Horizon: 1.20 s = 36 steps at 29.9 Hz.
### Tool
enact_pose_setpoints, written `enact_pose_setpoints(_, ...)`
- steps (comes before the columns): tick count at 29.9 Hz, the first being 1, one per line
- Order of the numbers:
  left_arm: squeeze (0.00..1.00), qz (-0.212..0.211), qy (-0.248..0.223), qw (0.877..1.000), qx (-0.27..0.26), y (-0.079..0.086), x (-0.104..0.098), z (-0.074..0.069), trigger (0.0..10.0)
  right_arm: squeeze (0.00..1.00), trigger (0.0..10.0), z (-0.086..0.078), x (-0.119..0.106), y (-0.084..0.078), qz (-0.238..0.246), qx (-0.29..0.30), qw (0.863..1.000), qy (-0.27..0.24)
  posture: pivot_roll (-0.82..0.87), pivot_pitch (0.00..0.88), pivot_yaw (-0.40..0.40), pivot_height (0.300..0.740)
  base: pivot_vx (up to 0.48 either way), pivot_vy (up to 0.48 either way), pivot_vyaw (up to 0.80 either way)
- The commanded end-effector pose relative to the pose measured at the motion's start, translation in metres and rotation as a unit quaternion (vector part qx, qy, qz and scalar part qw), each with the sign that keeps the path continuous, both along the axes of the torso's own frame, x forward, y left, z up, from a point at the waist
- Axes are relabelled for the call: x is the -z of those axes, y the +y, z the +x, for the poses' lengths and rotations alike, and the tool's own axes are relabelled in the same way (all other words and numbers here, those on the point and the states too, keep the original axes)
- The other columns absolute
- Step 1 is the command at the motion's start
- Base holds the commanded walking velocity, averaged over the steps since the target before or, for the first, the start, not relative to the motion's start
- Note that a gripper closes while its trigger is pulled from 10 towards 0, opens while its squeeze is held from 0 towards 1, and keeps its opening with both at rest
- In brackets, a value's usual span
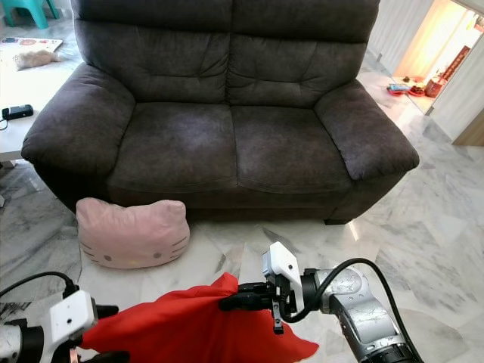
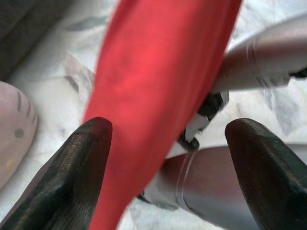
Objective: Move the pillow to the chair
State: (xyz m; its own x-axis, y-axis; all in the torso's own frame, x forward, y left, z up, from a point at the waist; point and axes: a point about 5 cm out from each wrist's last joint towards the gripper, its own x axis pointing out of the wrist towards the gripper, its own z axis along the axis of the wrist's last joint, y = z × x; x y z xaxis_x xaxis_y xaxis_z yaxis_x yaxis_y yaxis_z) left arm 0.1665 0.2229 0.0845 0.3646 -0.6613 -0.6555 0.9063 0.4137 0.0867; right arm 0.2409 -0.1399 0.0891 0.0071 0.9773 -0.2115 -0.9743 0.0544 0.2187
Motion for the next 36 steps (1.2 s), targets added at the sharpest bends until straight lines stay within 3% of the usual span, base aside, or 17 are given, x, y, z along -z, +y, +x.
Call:
enact_pose_setpoints(1, 0.00, 0.015, 0.013, 1.000, 0.006, 0.003, 0.007, -0.005, 10.0, 0.00, 10.0, 0.002, -0.016, 0.004, 0.032, -0.019, 0.999, -0.030, 0.17, 0.069, -0.135, 0.740, 0.000, 0.000, 0.00)
enact_pose_setpoints(8, 0.00, 0.048, -0.001, 0.999, -0.004, 0.006, 0.023, -0.002, 10.0, 0.00, 10.0, 0.002, -0.017, 0.004, 0.033, -0.021, 0.999, -0.029, 0.16, 0.071, -0.136, 0.740, 0.000, 0.000, 0.00)
enact_pose_setpoints(12, 0.00, 0.053, -0.066, 0.996, -0.025, 0.007, 0.022, 0.012, 10.0, 0.00, 10.0, 0.001, -0.017, 0.003, 0.034, -0.022, 0.999, -0.028, 0.16, 0.076, -0.139, 0.740, 0.000, 0.000, 0.00)
enact_pose_setpoints(17, 0.00, 0.048, -0.082, 0.995, -0.032, 0.006, 0.024, 0.016, 10.0, 0.00, 10.0, 0.001, -0.017, 0.004, 0.035, -0.023, 0.999, -0.027, 0.16, 0.076, -0.139, 0.740, 0.000, 0.000, 0.00)
enact_pose_setpoints(28, 0.00, 0.050, -0.031, 0.998, -0.018, 0.007, 0.044, 0.001, 10.0, 0.00, 10.0, 0.000, -0.017, 0.004, 0.037, -0.022, 0.999, -0.025, 0.16, 0.074, -0.138, 0.740, 0.000, 0.000, 0.00)
enact_pose_setpoints(36, 0.00, 0.098, -0.055, 0.993, -0.018, 0.017, 0.053, 0.003, 10.0, 0.00, 10.0, 0.000, -0.018, 0.003, 0.038, -0.024, 0.999, -0.025, 0.16, 0.070, -0.139, 0.740, 0.000, 0.000, 0.00)
